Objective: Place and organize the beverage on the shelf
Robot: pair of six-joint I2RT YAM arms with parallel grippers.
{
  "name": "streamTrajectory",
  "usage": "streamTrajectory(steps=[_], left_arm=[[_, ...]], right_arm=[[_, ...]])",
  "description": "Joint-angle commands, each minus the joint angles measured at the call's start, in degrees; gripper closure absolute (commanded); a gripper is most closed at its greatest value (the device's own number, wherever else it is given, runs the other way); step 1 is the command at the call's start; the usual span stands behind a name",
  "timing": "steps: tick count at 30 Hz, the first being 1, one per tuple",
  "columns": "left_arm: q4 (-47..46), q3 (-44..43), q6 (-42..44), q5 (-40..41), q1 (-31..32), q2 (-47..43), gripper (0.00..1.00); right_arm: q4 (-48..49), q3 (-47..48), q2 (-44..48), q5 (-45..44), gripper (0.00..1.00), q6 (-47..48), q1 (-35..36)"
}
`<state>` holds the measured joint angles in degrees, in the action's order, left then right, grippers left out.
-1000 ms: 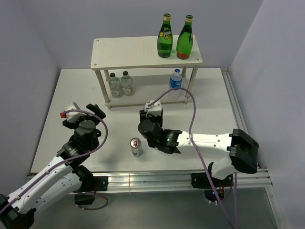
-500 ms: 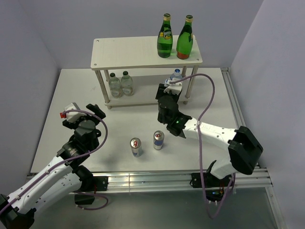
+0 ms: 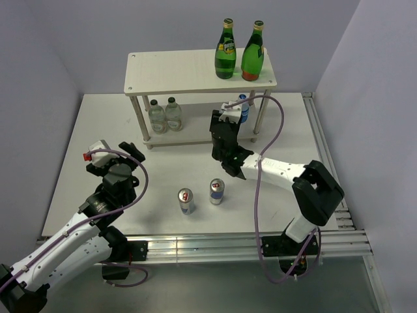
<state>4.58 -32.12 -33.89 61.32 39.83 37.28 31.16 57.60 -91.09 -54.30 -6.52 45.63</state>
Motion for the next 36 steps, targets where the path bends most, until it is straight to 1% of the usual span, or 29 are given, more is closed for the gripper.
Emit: streamTrajectory(steps=[1,11,15,21,22,23,25,26,27,29,33,34,36], left_arm=[[-0.71,-0.31,-0.12,0.03,-0.02,-0.19,0.01],[-0.71,-0.4,0.05,0.38,0.07,0.34,0.01],[-0.8,-0.4,0.05,0.47,-0.02,0.6,0.01],[-0.89,-0.49,0.14,0.56,-0.02,0.87,0.01],[-0.8,-0.49,0.14,0.56,0.07,0.87,0.01],[-0.89,-0.49,0.14,0.64,-0.02,0.95,0.01],[-0.8,-0.49,0.14,0.64,0.07,0.96,0.01],[-0.89,-0.49,0.14,0.64,0.07,0.96,0.01],[-0.89,-0.49,0.14,0.64,-0.02,0.96,0.01],[-0.8,-0.4,0.14,0.64,-0.02,0.87,0.01],[-0.8,-0.49,0.14,0.56,-0.02,0.96,0.01],[-0.89,-0.49,0.14,0.64,-0.02,0.87,0.01],[-1.06,-0.4,0.23,0.56,-0.02,0.96,0.01]], right_arm=[[10.94,5.24,0.21,-1.42,1.0,0.63,-1.68],[9.02,7.17,-3.48,-0.72,1.0,-2.17,-4.84],[8.75,7.78,-4.53,-0.28,1.0,-2.44,-5.28],[5.67,9.98,-6.91,0.16,0.99,-4.11,-5.64],[4.71,10.24,-7.34,0.25,0.93,-4.28,-5.64],[4.44,10.77,-7.61,0.42,0.78,-4.46,-5.64],[3.74,11.12,-8.05,0.78,0.57,-4.64,-5.64],[3.3,11.3,-8.05,0.95,0.42,-4.81,-5.72],[3.12,11.65,-8.05,0.87,0.36,-4.99,-5.72],[2.6,11.83,-8.23,0.95,0.27,-4.99,-5.64],[1.98,12.18,-8.32,0.95,0.2,-4.99,-5.64],[1.89,12.27,-8.23,0.87,0.15,-4.9,-5.64],[1.54,12.18,-7.97,0.95,0.14,-5.16,-5.64]])
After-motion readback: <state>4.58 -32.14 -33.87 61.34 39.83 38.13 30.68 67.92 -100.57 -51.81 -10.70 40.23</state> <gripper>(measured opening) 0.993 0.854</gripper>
